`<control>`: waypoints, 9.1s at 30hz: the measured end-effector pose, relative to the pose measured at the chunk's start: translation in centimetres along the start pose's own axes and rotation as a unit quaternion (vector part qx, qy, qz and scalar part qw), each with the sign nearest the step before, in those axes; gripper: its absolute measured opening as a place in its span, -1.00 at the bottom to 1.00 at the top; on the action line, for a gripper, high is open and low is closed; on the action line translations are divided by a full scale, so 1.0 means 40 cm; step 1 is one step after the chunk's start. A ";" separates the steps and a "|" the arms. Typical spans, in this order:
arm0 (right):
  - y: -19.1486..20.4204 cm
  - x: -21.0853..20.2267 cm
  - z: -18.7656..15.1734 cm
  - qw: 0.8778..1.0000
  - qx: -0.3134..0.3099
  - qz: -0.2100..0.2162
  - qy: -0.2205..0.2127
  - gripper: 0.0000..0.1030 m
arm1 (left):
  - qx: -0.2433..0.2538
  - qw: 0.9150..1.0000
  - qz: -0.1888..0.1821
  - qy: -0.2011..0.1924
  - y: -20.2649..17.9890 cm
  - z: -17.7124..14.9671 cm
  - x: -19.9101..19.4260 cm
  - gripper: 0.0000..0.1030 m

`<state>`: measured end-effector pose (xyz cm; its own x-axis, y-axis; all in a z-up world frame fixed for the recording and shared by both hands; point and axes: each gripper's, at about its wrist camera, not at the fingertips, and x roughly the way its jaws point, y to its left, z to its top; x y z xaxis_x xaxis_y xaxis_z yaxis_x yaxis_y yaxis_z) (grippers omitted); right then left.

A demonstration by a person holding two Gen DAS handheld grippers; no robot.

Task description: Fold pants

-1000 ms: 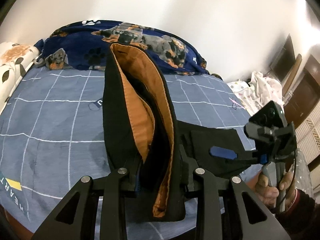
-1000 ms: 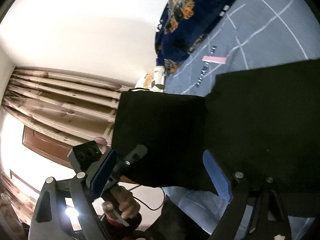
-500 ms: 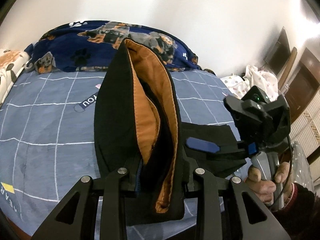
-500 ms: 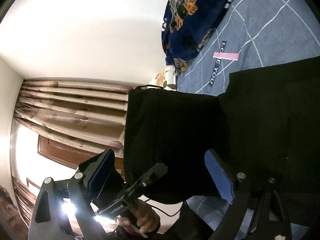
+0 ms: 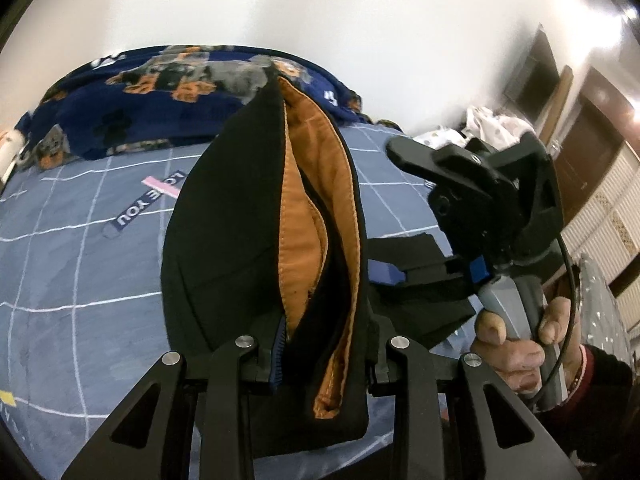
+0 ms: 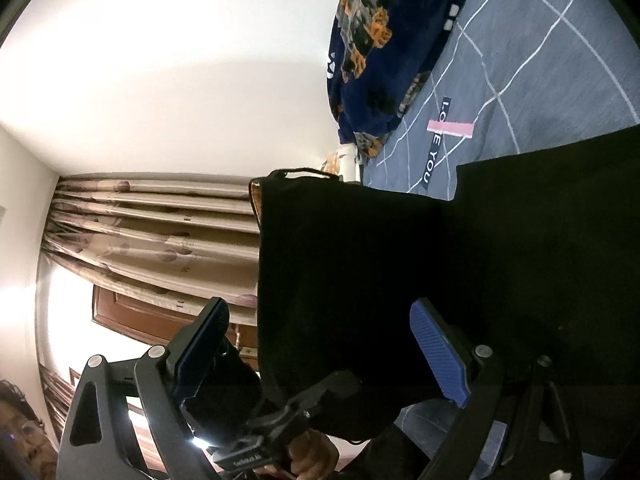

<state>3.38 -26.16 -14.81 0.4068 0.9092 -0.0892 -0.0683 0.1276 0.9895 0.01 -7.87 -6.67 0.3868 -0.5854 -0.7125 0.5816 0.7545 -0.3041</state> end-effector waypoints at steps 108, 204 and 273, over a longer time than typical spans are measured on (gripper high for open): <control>-0.133 -0.700 -0.165 0.978 0.060 -0.109 -0.165 -0.12 | 0.077 0.995 0.040 0.044 -0.091 -0.080 0.192 0.43; -0.191 -0.565 0.032 0.959 -0.037 -0.281 -0.030 0.29 | -0.029 0.992 -0.079 0.097 0.104 -0.055 0.285 0.48; -0.212 -0.532 -0.027 0.969 -0.053 -0.236 -0.056 -0.49 | 0.133 0.986 0.044 0.095 -0.057 -0.041 0.349 -0.02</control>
<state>-5.66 -46.15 -21.41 0.5114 0.6920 -0.5095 0.0587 0.5633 0.8242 2.91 -17.28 -16.94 0.3180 -0.4360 -0.8419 0.7280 0.6812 -0.0778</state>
